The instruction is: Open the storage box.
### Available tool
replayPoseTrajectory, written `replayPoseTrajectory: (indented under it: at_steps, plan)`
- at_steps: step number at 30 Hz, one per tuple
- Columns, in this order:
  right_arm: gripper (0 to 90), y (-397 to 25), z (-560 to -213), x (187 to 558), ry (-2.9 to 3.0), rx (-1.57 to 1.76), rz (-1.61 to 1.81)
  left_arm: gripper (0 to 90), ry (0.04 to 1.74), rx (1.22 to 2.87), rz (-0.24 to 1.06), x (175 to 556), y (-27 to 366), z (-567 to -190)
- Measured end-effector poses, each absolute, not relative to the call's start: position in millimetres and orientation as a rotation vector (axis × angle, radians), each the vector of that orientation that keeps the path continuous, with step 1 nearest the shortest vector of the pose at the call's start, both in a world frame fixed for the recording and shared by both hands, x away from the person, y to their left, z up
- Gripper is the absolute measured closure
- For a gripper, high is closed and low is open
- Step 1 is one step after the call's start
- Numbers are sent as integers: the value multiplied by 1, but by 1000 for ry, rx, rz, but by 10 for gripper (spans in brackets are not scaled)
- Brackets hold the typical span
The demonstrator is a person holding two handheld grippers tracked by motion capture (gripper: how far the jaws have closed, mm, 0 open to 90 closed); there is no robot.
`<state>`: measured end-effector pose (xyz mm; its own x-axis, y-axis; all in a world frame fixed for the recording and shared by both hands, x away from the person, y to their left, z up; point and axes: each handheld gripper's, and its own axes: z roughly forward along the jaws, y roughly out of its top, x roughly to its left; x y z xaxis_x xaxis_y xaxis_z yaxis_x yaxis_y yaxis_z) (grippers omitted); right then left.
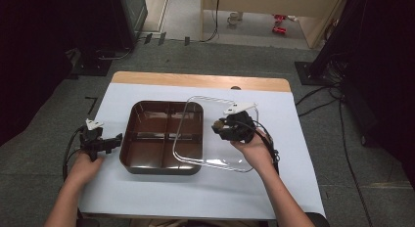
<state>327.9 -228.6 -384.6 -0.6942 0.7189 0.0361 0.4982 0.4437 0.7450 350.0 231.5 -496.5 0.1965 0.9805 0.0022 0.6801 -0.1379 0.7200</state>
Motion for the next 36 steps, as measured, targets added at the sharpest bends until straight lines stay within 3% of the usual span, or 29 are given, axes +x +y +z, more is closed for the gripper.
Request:
replayPoseTrajectory:
  at_steps: [17, 36]
  plan:
    - [588, -307, -404, 334, 2267, 1252, 1056, 121, 1546, 1889, 660, 350, 231, -497]
    - [587, -334, -449, 371, 2174, 1409, 966, 121, 1546, 1889, 659, 350, 232, -497]
